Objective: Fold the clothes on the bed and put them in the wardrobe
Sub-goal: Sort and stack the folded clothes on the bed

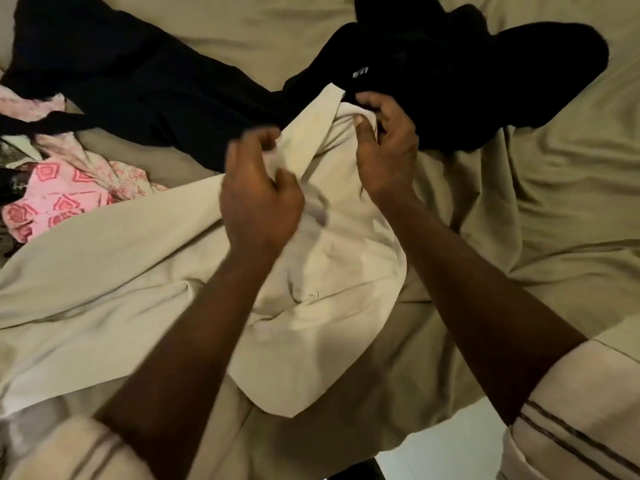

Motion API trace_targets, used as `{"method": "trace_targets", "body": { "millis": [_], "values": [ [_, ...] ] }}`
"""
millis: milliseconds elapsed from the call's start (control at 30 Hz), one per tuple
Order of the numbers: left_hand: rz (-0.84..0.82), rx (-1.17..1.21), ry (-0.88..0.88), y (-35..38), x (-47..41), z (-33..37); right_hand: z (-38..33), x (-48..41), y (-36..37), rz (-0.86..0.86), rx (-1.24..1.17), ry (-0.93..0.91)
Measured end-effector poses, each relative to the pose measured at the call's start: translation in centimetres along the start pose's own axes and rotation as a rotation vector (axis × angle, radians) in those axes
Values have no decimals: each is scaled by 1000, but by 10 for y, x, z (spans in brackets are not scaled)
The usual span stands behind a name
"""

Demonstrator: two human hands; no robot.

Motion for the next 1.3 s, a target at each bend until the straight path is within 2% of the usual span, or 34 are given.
{"method": "trace_targets", "body": {
  "millis": [67,133,200,233,300,367,433,467,533,567,600,667,733,867,967,1033,1167,1233,1300],
  "values": [
    [-122,-192,-48,11,-50,-11,-3,-5,3,18,43,-34],
    [-332,-337,-131,28,-85,-29,-15,-7,2,54,133,-142],
    [-553,-256,-217,45,-99,-43,-20,-16,5,28,278,-256],
    [-593,-197,-222,49,-102,-47,-16,-21,8,-27,391,-265],
    [-491,-152,-142,44,-108,-43,-8,-28,11,-113,626,-223],
    [-230,-137,-86,22,-106,-36,-18,-25,5,-25,694,-254],
    [-40,-150,32,3,-86,-24,-29,-18,-4,94,609,-189],
    [-21,-173,116,1,-72,-19,-23,-17,-2,52,531,-36],
    [-110,-357,310,10,-39,-12,-3,-7,13,-145,391,331],
    [-171,-507,396,20,-25,-15,1,-2,21,-207,363,425],
    [-231,-624,447,30,-14,-22,-1,1,28,-227,361,441],
    [-288,-688,483,45,-9,-31,-7,2,36,-176,337,417],
    [-240,-636,512,45,-18,-30,-5,3,41,-83,217,447],
    [-153,-423,421,19,-35,-31,8,9,41,40,-204,636],
    [-104,-172,425,-12,-24,-16,-2,27,42,-21,-436,850],
    [-150,-81,474,-24,-11,-8,-6,41,43,-122,-548,977],
    [-398,-61,776,-16,30,-3,-15,56,46,-287,-622,1063],
    [-551,-98,893,-4,49,-11,0,55,38,-192,-479,1052],
    [-600,-120,872,-1,53,-19,13,54,19,-16,-303,1002]
  ]
}}
Point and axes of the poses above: each hand's wrist, its own x-axis away from the middle knuckle, its own y-axis out of the palm, z = x × y, the point moved 8 cm from there along -x, towards the middle knuckle, and after that the axes turned 3 degrees about -x, right-handed, at the moved point
